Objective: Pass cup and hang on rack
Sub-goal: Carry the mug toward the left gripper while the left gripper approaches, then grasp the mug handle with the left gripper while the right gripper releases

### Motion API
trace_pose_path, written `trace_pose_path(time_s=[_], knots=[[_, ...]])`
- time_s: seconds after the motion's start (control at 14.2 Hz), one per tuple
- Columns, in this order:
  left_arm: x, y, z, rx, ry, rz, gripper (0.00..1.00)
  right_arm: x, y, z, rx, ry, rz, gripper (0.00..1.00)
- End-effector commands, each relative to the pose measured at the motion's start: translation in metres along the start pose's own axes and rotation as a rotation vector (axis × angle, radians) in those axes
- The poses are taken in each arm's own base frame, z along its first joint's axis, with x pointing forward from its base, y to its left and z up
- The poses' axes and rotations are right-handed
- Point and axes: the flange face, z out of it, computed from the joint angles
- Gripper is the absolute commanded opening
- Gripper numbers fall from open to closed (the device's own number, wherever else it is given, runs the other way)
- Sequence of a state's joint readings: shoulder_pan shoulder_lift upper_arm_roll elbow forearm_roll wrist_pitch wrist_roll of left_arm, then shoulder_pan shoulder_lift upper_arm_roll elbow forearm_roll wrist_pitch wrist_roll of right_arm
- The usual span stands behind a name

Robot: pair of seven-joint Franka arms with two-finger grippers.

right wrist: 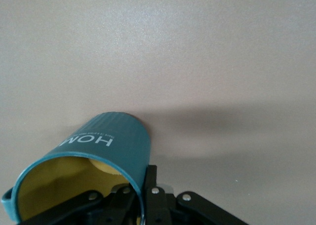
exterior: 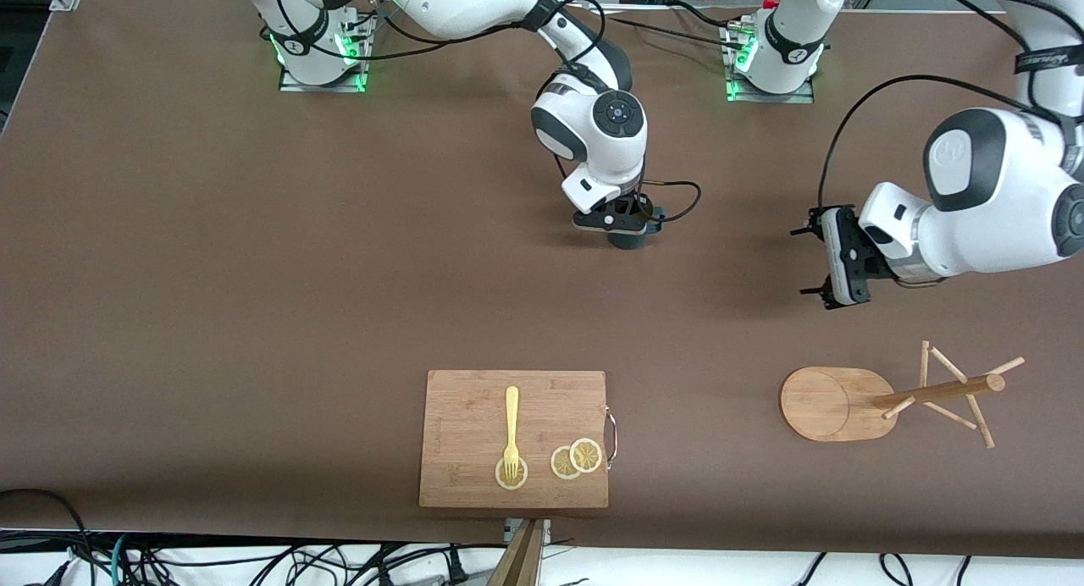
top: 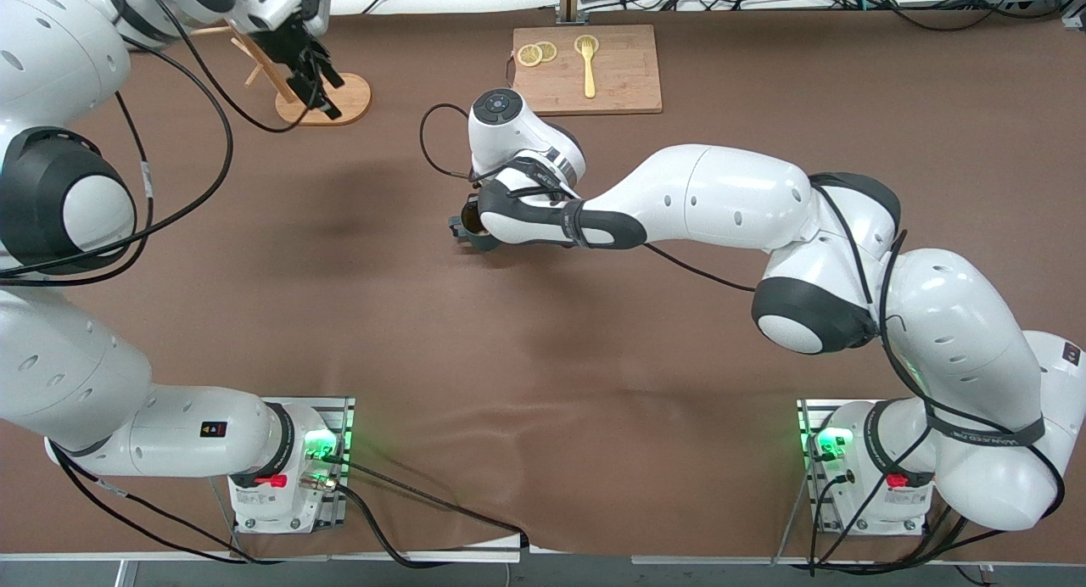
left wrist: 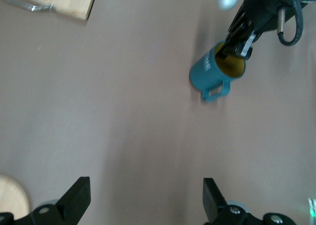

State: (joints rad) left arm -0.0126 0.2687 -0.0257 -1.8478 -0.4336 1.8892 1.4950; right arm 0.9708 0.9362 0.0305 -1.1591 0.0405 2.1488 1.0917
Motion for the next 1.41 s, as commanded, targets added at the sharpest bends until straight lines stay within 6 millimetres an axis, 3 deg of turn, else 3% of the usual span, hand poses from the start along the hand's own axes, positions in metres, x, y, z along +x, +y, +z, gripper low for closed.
trace_pose_path(time_s=[0.0, 0.21, 0.35, 0.49, 0.63, 0.7, 0.91, 1.2, 1.34], knots=[[-0.016, 0.009, 0.034, 0.01, 0.076, 0.061, 1.0, 0.006, -0.003, 0.0, 0.004, 0.013, 0.018, 0.16], [-0.022, 0.014, 0.056, 0.016, 0.112, 0.075, 1.0, 0.009, -0.002, -0.009, 0.002, 0.017, 0.02, 0.51], [-0.02, 0.017, 0.069, 0.025, 0.106, 0.087, 1.0, 0.01, -0.002, -0.016, -0.002, 0.016, 0.02, 0.62], [-0.018, 0.022, 0.085, 0.032, 0.104, 0.099, 1.0, 0.019, 0.002, -0.046, 0.0, 0.019, 0.028, 0.64], [-0.024, 0.028, 0.11, 0.035, 0.179, 0.104, 1.0, 0.039, 0.016, -0.093, 0.0, 0.017, 0.05, 0.76], [-0.028, 0.031, 0.125, 0.03, 0.221, 0.105, 1.0, 0.05, 0.025, -0.12, 0.001, 0.014, 0.067, 0.98], [-0.037, 0.029, 0.162, 0.009, 0.303, 0.128, 1.0, 0.092, 0.071, -0.201, 0.002, 0.018, -0.011, 1.0], [-0.05, 0.038, 0.196, 0.003, 0.398, 0.122, 1.0, 0.16, 0.179, -0.293, -0.071, 0.0, 0.053, 1.0], [-0.057, 0.051, 0.22, 0.001, 0.454, 0.101, 1.0, 0.19, 0.23, -0.323, -0.043, -0.025, 0.135, 1.0]])
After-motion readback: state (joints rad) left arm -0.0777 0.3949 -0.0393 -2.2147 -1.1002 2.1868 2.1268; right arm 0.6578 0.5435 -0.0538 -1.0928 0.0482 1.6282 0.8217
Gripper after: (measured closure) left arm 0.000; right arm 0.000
